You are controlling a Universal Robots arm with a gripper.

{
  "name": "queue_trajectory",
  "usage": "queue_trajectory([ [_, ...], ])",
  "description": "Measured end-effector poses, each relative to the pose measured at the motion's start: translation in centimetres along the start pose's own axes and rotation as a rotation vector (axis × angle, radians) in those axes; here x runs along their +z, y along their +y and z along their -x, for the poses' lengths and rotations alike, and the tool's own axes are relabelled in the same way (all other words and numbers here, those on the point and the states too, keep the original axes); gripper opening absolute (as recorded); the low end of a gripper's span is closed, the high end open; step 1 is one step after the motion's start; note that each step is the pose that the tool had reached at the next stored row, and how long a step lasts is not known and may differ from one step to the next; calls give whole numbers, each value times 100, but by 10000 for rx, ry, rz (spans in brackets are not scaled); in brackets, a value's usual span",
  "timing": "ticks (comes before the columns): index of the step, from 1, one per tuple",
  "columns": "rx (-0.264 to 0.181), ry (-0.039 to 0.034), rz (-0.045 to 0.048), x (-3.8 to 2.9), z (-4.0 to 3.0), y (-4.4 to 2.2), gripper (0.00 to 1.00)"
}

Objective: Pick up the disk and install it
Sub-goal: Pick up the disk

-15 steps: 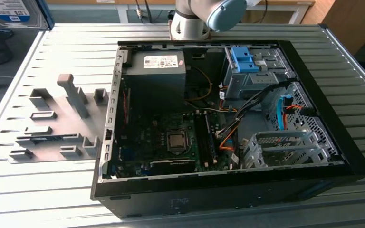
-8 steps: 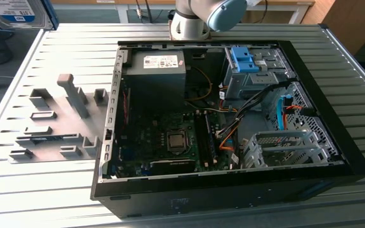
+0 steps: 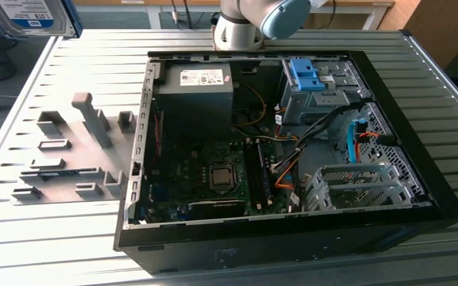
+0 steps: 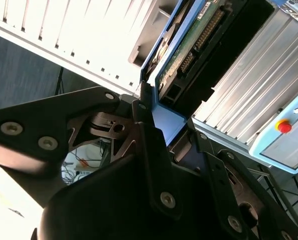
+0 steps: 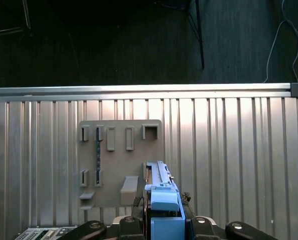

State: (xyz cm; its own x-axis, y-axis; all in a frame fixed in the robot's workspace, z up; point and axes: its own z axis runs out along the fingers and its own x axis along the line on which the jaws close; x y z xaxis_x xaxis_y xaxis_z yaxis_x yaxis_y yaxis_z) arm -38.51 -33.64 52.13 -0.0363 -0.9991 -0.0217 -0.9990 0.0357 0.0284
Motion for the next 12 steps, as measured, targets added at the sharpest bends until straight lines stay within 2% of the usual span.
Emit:
queue_trajectory([
  [12, 0, 0, 0, -4, 7, -189, 37],
])
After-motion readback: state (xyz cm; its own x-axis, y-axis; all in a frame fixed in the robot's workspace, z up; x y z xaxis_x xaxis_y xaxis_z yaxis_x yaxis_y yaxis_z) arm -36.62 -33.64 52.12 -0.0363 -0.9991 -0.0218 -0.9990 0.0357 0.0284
